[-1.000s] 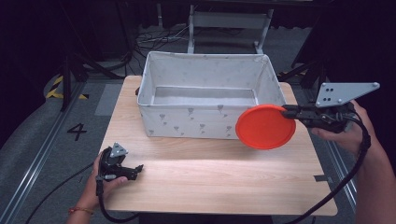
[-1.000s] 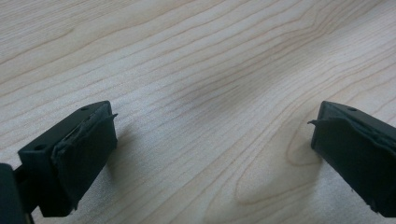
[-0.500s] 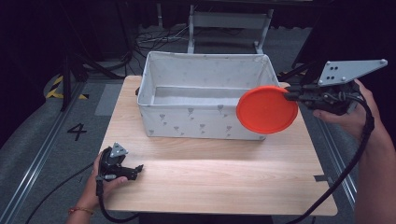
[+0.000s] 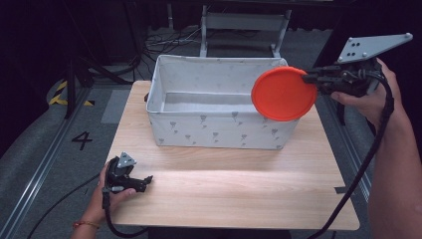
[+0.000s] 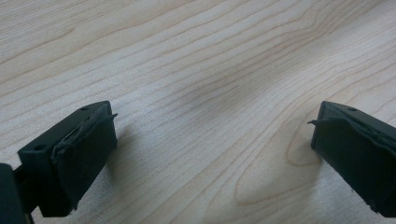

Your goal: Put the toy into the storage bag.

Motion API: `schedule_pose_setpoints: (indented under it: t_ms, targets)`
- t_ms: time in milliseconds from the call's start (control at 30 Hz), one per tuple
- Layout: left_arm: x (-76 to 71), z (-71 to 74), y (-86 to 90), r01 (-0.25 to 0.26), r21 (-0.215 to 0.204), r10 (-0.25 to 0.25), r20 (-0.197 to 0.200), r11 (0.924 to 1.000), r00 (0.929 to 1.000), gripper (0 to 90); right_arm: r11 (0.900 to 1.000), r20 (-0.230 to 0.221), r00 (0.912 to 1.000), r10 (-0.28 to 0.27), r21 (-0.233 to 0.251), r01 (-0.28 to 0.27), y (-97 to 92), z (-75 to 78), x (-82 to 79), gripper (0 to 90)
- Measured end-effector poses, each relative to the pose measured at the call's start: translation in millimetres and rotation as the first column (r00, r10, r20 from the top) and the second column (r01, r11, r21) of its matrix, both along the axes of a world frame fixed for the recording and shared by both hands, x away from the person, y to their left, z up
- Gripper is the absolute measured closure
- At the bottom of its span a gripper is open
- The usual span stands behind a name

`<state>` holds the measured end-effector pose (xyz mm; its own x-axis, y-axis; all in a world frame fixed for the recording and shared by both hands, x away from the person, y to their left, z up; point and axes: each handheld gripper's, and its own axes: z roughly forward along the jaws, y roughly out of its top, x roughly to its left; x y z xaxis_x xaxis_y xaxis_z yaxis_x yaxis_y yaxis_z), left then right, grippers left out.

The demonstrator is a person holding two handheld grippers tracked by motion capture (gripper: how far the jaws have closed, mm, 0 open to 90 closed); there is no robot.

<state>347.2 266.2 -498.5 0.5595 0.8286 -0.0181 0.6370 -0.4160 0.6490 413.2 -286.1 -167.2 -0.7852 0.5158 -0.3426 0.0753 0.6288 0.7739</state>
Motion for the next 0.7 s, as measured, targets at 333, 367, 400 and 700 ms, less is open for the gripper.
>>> schedule_pose_setpoints:
  t_ms: [333, 367, 400, 700]
  targets:
    - [0.0, 0.0, 0.0, 0.0, 0.0, 0.0, 0.0, 1.0, 1.0, 0.5, 0.9992, 0.001, 0.9995, -0.03, -0.027, 0.03, 3.4, -5.3, 28.4, 82.5]
    - [0.0, 0.0, 0.0, 0.0, 0.0, 0.0, 0.0, 1.0, 1.0, 0.5, 0.9988, -0.003, 0.9993, -0.038, -0.031, 0.038, 3.2, -7.5, 35.5, 82.6]
    - [0.0, 0.0, 0.1, 0.001, 0.001, -0.001, 0.0, 1.0, 1.0, 0.5, 0.9988, -0.003, 0.9993, -0.038, -0.031, 0.038, 3.2, -7.5, 35.5, 82.6]
    - [0.3, 0.0, 0.2, 0.004, 0.0, -0.004, 0.0, 1.0, 1.0, 0.5, 0.9951, -0.053, 0.9963, -0.068, -0.075, 0.064, 11.8, -31.5, 71.5, 82.5]
